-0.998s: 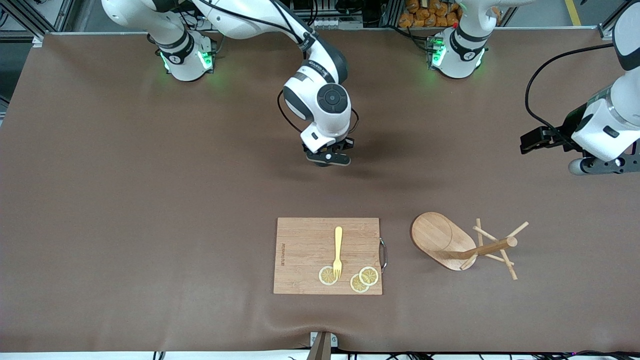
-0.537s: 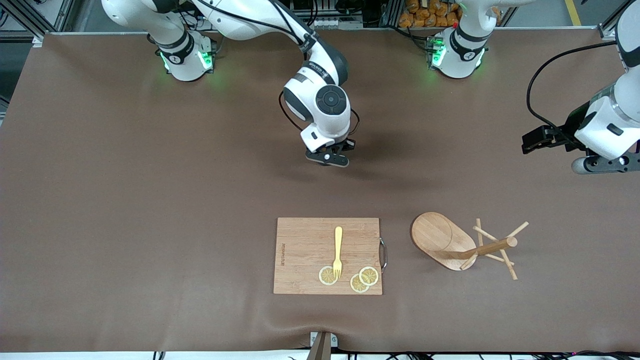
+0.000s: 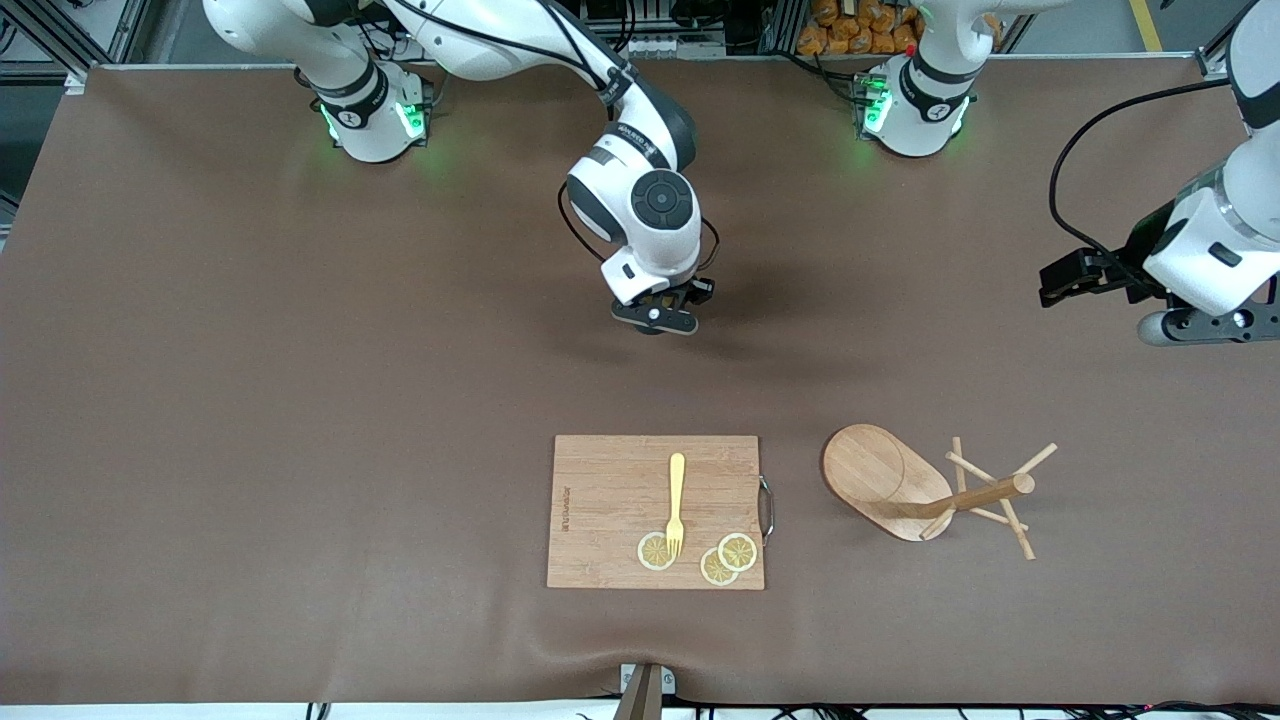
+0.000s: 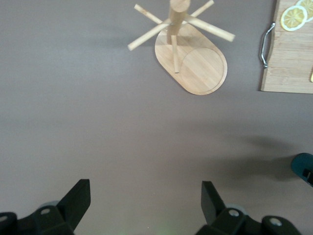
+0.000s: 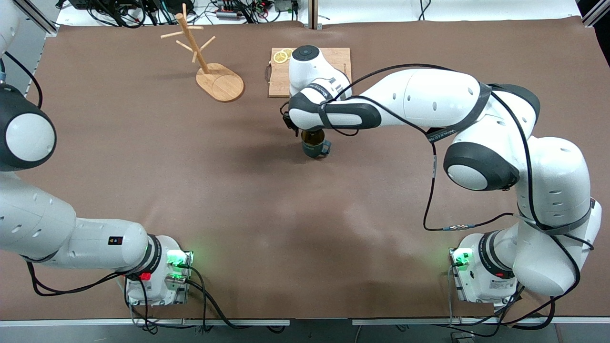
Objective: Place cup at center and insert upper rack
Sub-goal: 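Open the right gripper and withdraw while the left gripper moves inward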
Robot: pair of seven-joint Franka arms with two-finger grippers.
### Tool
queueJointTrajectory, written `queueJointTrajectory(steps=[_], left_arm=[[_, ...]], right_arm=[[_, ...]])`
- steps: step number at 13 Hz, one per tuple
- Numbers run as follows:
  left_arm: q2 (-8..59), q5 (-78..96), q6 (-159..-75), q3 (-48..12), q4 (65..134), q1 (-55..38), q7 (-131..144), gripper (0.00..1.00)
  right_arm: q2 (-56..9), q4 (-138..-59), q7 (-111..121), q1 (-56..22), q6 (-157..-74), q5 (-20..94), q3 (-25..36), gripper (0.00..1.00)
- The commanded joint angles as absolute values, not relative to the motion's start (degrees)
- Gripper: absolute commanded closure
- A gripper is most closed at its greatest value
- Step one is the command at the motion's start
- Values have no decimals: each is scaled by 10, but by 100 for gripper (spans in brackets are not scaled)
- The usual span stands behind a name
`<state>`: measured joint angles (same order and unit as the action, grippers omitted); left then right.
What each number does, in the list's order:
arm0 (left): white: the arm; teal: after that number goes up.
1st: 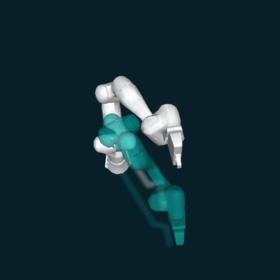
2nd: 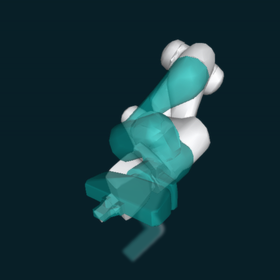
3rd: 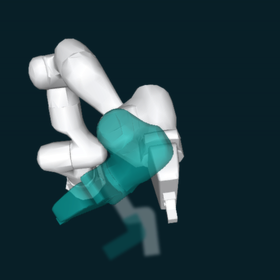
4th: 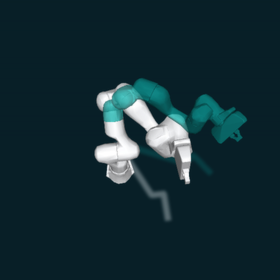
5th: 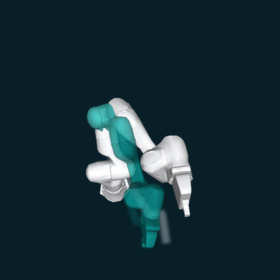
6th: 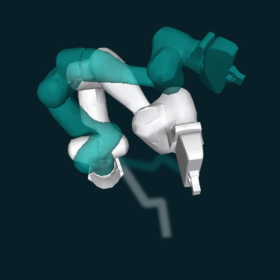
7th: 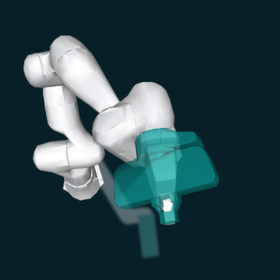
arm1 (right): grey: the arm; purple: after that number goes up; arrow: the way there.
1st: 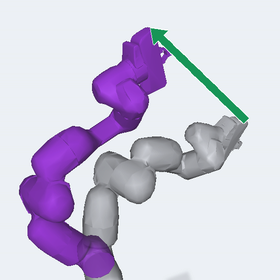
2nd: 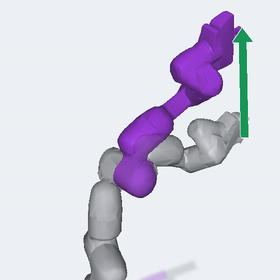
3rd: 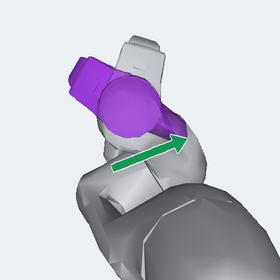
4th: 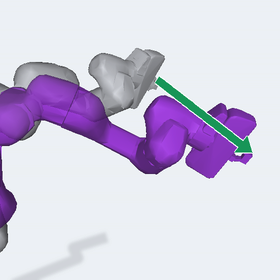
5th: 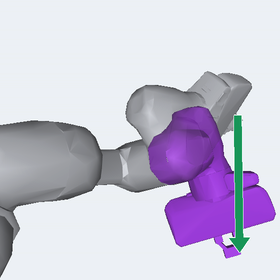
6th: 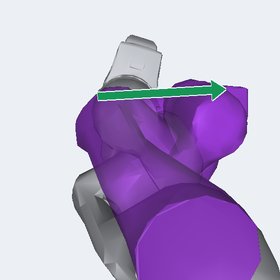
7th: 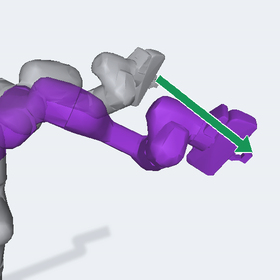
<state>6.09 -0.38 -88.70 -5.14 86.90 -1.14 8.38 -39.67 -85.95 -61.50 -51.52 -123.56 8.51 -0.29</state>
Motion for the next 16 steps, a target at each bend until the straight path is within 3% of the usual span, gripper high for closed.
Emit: queueJointTrajectory(steps=[1,4,10,16], left_arm=[[54,0,-889,-57,860,-13,110,0],[51,4,-885,-88,853,-19,171,0],[41,8,-875,-145,853,-19,302,0],[51,40,-898,-152,847,-68,417,0]], right_arm=[[-400,-841,-619,-520,-1234,90,3,21],[-358,-812,-616,-493,-1189,95,3,1],[-176,-795,-371,-330,-947,90,5,0],[-54,-799,-148,-156,-858,30,7,0]])
